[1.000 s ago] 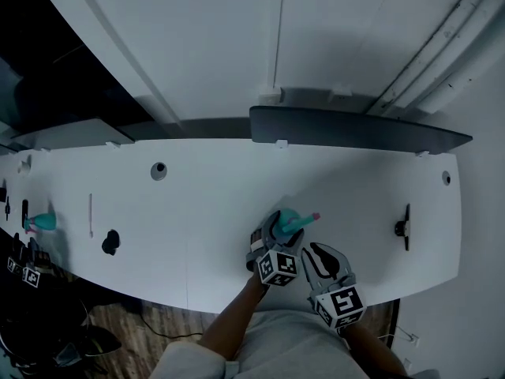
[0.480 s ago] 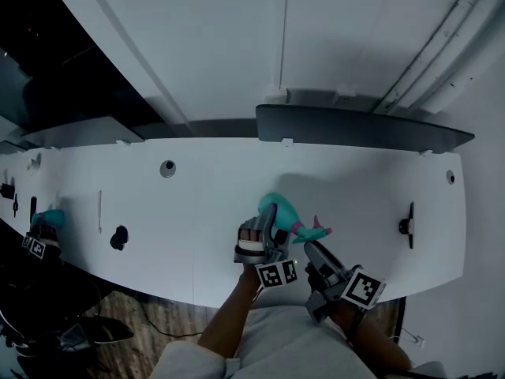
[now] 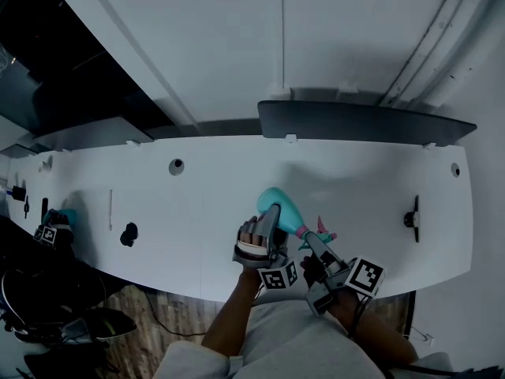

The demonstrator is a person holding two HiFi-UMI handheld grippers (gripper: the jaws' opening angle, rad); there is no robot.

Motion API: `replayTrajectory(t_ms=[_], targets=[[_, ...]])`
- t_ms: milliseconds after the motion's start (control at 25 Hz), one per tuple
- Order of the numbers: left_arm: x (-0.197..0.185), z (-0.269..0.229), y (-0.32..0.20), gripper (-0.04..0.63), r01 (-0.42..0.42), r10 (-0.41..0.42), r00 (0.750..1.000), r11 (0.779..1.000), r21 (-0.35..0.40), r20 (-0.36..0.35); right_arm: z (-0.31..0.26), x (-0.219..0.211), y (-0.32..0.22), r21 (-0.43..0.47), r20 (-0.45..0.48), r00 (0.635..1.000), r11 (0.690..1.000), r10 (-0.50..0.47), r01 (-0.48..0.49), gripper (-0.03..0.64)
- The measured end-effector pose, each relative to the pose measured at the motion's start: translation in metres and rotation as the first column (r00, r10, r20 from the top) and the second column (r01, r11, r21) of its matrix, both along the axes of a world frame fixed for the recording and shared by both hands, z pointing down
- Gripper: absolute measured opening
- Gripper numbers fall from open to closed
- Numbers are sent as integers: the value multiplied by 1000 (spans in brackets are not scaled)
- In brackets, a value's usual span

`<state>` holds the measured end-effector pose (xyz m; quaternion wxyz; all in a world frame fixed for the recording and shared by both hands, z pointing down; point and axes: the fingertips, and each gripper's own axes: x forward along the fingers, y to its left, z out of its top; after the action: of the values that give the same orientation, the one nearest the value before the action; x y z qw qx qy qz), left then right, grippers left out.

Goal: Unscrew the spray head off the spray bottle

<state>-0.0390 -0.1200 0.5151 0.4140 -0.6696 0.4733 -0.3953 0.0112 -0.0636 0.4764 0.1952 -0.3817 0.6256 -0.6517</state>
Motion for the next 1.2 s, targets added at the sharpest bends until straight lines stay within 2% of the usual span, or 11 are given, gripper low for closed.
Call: replayTrajectory(t_ms=[240, 320, 400, 480, 600, 680, 760, 840, 1040, 1120, 1200], targets=[[3, -3, 1, 359, 10, -10, 1000, 1000, -9, -6, -9, -2, 2, 88, -95, 993, 993, -65, 73, 124], [4, -2, 2, 357, 6, -7, 1000, 1000, -26, -6, -9, -1, 2, 156, -256, 960, 975, -113, 157, 101], [5, 1, 4, 357, 3, -4, 1000, 999, -54, -15, -12, 0, 1, 237, -452, 879, 929, -154, 285, 95], [6, 5, 6, 357, -7, 4, 999, 996, -89, -33, -16, -3, 1, 299, -685, 708, 821, -171, 487, 87], [11, 7, 12, 357, -36, 27, 997, 991, -129, -71, -22, -13, 11, 215, -965, 260, 518, -16, 828, 86], [14, 8, 14, 358, -43, 31, 996, 989, -142, -89, -20, -20, 21, 37, -980, -27, 313, 197, 949, 86], [17, 10, 16, 357, -41, 27, 995, 988, -150, -96, -14, -22, 29, -119, -918, -185, 202, 350, 972, 86], [17, 11, 16, 358, -40, 26, 995, 987, -153, -97, -12, -23, 32, -184, -883, -238, 167, 405, 969, 86], [16, 11, 15, 357, -42, 26, 995, 987, -157, -101, -11, -24, 31, -228, -846, -270, 145, 459, 963, 86], [15, 10, 14, 357, -31, 9, 992, 985, -167, -129, -16, -27, 31, -177, -850, -226, 147, 477, 973, 89], [11, 10, 11, 359, -7, -27, 984, 982, -191, -176, -28, -31, 33, -19, -905, -89, 171, 416, 985, 200]])
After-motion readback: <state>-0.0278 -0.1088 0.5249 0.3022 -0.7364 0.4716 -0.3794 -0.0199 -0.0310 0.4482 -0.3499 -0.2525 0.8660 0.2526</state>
